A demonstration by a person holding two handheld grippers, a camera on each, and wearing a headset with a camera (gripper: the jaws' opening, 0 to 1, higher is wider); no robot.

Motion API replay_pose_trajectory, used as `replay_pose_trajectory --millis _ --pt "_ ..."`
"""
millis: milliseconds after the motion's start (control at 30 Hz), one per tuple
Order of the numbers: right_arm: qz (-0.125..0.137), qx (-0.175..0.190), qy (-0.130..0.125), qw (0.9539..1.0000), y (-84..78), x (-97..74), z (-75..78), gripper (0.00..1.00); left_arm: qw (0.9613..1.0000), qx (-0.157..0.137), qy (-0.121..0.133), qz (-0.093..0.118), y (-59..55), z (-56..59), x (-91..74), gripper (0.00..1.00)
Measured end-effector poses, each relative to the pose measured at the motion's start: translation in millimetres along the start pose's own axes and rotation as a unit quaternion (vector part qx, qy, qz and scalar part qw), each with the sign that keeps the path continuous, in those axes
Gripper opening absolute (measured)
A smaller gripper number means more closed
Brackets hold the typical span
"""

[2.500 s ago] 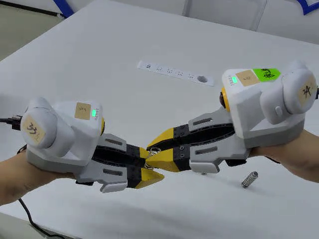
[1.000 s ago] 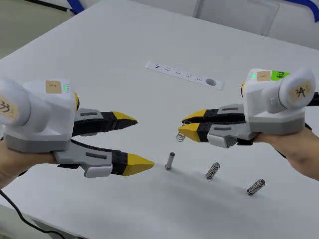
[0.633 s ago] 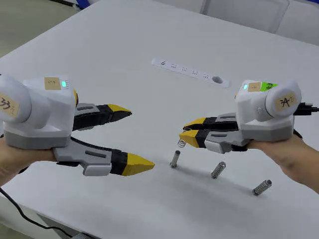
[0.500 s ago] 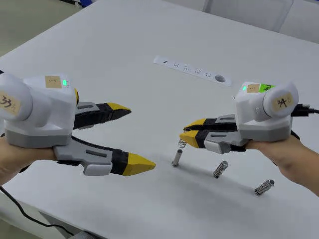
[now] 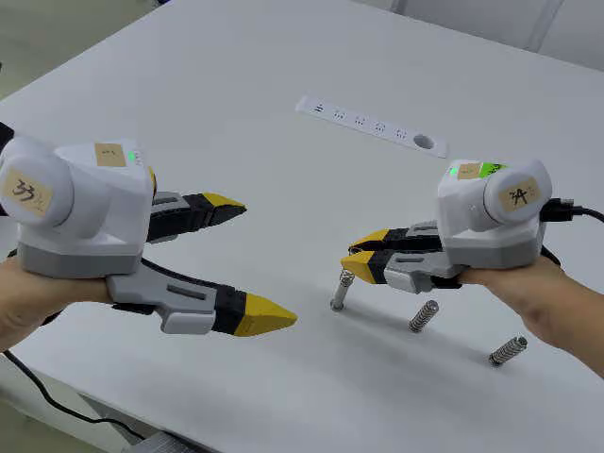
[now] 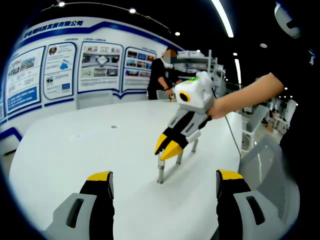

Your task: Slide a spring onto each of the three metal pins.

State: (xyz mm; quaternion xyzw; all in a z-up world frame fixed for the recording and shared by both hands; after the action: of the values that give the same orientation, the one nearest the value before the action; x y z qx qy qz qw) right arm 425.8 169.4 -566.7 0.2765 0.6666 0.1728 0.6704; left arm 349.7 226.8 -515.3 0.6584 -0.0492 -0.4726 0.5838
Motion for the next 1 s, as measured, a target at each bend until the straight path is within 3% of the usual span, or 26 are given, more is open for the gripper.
replay_pose_trajectory --millis 300,433,1000 --pt "-0.011 -0.001 -0.001 0.9999 -7.7 10.9 -3.6 0.11 0.9999 0.0 -0.002 -0.011 -5.8 0.8 1.9 0.85" --pt "-0.016 -0.011 -0.013 0.9997 -15.4 18.3 -0.8 0.11 0.9999 -0.001 -0.002 -0.012 -6.3 1.3 1.7 0.85" --pt "-0.032 0.002 -0.021 0.9993 -34.6 37.7 4.0 0.11 0.9999 -0.009 0.003 -0.013 -7.9 0.9 2.3 0.84"
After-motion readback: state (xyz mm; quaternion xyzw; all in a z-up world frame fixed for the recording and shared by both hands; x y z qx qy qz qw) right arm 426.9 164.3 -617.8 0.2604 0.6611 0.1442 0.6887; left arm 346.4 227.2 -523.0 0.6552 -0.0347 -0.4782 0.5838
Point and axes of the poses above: the centre of the closed fingertips' face, and the gripper's own axes: x roughly forward along the fingers, z roughly to its right, y roughly out of its top, the point moved 1 cm from there along -x, roughly backward along the fingers, and after that the axes turned 15 degrees about -z, right-handed, at the moved point
